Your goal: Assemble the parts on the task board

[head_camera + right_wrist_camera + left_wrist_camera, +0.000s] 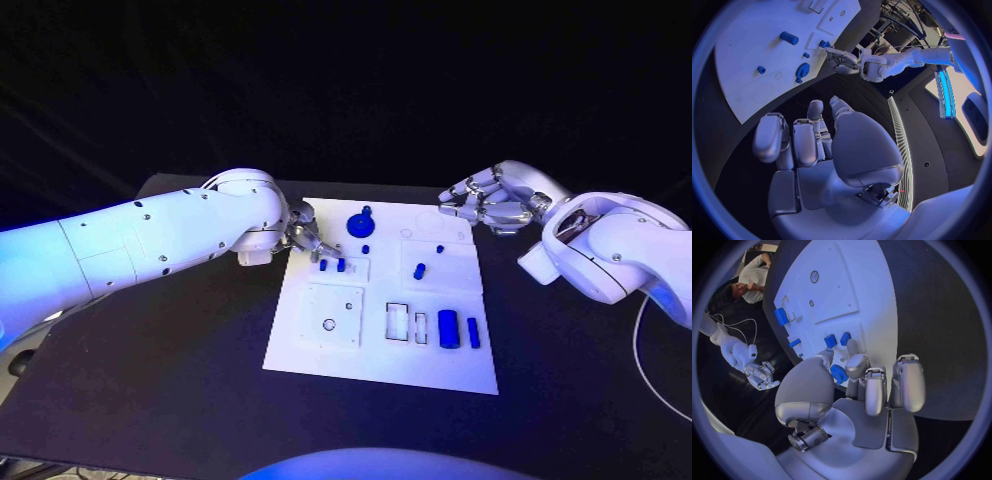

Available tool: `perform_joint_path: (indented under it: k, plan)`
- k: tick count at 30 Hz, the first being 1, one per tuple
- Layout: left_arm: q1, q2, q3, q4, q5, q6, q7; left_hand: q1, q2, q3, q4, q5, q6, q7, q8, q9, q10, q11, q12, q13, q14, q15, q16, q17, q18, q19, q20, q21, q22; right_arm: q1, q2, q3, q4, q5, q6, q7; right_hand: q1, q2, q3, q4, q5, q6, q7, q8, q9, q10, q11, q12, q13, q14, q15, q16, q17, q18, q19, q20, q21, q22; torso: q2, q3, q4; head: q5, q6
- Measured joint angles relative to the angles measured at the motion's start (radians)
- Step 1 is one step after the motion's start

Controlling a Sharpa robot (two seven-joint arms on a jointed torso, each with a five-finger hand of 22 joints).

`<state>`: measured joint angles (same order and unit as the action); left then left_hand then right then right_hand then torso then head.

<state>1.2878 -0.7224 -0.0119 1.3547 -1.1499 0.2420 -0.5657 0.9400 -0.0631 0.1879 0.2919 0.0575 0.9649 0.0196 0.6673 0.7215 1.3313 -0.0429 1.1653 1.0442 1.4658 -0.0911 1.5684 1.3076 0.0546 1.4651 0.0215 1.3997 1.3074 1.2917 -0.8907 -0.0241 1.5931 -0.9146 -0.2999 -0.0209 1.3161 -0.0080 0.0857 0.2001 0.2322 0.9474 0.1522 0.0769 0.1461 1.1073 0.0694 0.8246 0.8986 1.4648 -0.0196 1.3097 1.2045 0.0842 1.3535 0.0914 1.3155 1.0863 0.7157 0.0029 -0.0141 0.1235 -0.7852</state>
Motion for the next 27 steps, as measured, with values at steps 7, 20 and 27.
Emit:
perform_joint_path:
  k: [7, 20, 27]
  plan:
    - [0.006, -0.017, 0.008, 0.009, 0.046, -0.098, 0.034, 0.085, 0.045, -0.046, -0.001, 0.012, -0.106, 0.043, -0.048, -0.016, -0.196, 0.035, -0.218, -0.240, 0.000, 0.020, -0.040, 0.000, 0.038, -0.080, 0.014, -0.250, -0.039, 0.000, 0.001, 0.000, -0.001, 0.000, 0.001, 0.000, 0.000, 0.000, 0.000, 0.000, 0.000, 0.000, 0.000, 0.000, 0.000, 0.000, 0.000, 0.000, 0.000, 0.000, 0.000, 0.000, 0.000, 0.000, 0.000, 0.000, 0.000, 0.000, 0.000, 0.0012, 0.0006, -0.001, 0.000]
    - [0.005, 0.021, -0.009, 0.006, 0.066, -0.289, 0.273, 0.498, 0.002, -0.027, -0.105, 0.012, -0.276, 0.160, -0.193, -0.199, -0.542, 0.156, -0.571, -0.552, -0.385, 0.133, -0.870, -0.496, 0.109, -0.398, 0.122, -0.979, -0.534, -0.001, 0.002, 0.000, -0.002, 0.000, 0.002, 0.000, 0.000, 0.000, -0.003, 0.003, 0.000, 0.000, 0.000, 0.000, 0.001, 0.000, 0.000, 0.000, 0.000, 0.000, 0.000, -0.004, -0.002, 0.000, 0.000, 0.000, 0.000, 0.000, 0.000, 0.0018, 0.0000, -0.006, 0.009]
    - [-0.030, 0.055, -0.021, -0.011, -0.027, -0.384, 0.459, 0.610, -0.034, 0.023, -0.167, 0.012, -0.148, 0.143, -0.361, -0.420, -0.443, 0.158, -0.762, -0.794, -0.324, 0.125, -0.990, -0.656, 0.109, -0.343, 0.110, -1.049, -0.615, -0.001, 0.006, 0.000, -0.004, 0.001, 0.002, 0.000, 0.000, 0.000, -0.003, 0.003, 0.004, 0.000, 0.000, 0.000, 0.001, 0.000, 0.000, 0.000, 0.000, 0.000, 0.000, -0.004, -0.002, 0.000, 0.000, 0.000, 0.000, 0.000, 0.000, 0.0012, -0.0014, -0.015, 0.017]
